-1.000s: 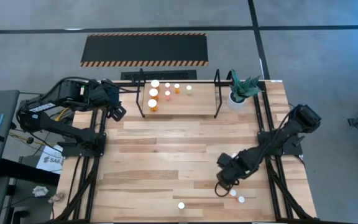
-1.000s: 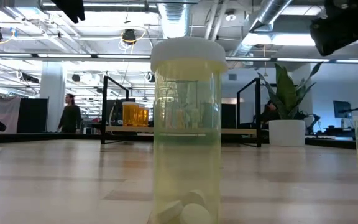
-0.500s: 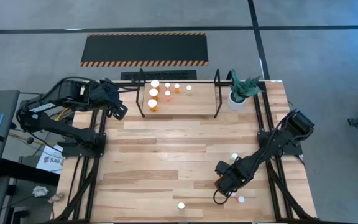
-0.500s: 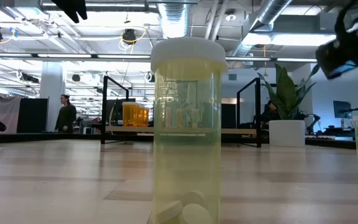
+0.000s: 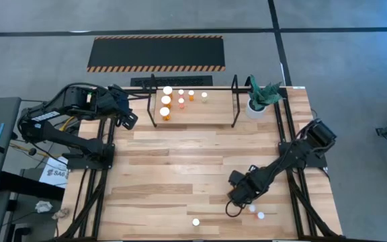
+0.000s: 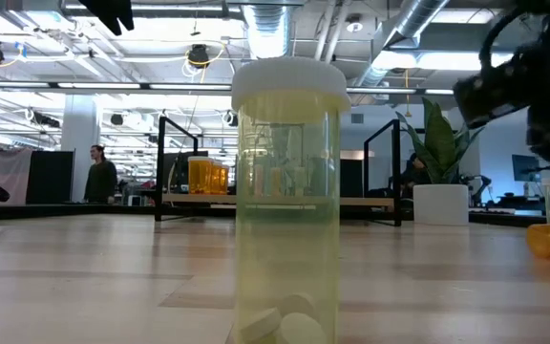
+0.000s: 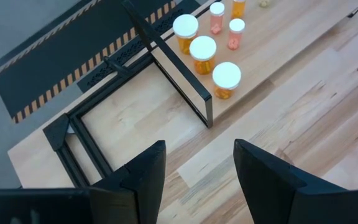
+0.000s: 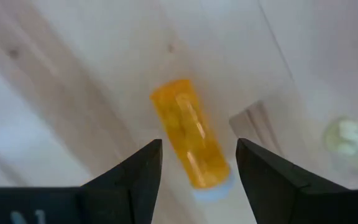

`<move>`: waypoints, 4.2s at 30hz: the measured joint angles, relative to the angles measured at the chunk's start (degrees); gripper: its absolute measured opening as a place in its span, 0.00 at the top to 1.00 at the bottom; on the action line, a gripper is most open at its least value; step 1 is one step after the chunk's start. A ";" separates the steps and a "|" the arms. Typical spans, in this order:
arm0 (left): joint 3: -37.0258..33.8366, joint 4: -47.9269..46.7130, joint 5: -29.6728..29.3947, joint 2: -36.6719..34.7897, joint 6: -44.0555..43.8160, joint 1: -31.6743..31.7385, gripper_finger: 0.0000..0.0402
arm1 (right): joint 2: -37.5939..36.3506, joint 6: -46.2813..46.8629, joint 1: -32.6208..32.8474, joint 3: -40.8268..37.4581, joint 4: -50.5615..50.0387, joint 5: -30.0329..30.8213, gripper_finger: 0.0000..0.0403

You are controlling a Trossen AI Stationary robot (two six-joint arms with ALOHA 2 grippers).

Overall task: Pick and place medicine bottles onto shelf by color
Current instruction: Put the top small orange pill bottle on the shelf aligned with the other small orange pill bottle

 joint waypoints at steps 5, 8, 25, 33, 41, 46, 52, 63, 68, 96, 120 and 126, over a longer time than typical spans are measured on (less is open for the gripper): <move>0.00 -0.01 0.00 0.00 0.02 0.00 0.56 | 3.30 -2.90 -0.60 0.22 2.12 -0.41 0.43; 0.00 -0.01 0.00 0.01 0.02 0.00 0.56 | 4.69 -3.37 -0.65 0.33 2.19 -1.17 0.44; 0.00 -0.01 -0.02 0.02 0.02 0.00 0.56 | -3.67 -3.22 -3.95 1.40 1.88 -14.23 0.77; 0.00 -0.01 -0.04 0.01 -0.04 0.00 0.56 | -10.85 -2.35 -13.28 1.40 2.41 -26.99 0.75; 0.00 0.01 1.14 0.01 -0.15 0.00 0.56 | -11.68 -0.87 -27.39 1.47 12.11 -45.33 0.75; 0.00 -0.01 2.59 0.02 0.08 0.00 0.56 | -4.45 1.78 -31.38 1.47 16.19 -60.84 0.75; 0.02 -0.01 2.58 0.01 1.56 0.00 0.56 | 3.59 2.86 -32.71 2.09 15.75 -75.99 0.75; 0.02 0.02 1.27 0.04 2.57 0.00 0.56 | 14.48 2.62 -33.11 3.07 15.39 -76.25 0.75; 0.02 0.03 1.29 0.04 1.63 0.00 0.56 | 14.77 4.30 -32.84 3.22 15.51 -71.12 0.75; 0.02 0.03 1.11 0.04 18.70 0.00 0.56 | 13.71 15.76 -27.95 3.22 15.62 -69.02 0.75; 0.02 0.01 1.62 0.04 14.27 0.00 0.56 | 13.13 6.84 -23.62 3.61 16.38 -38.77 0.75; 0.02 0.01 1.70 0.04 13.36 -0.02 0.56 | 12.77 1.59 -20.98 7.22 13.51 -30.24 0.75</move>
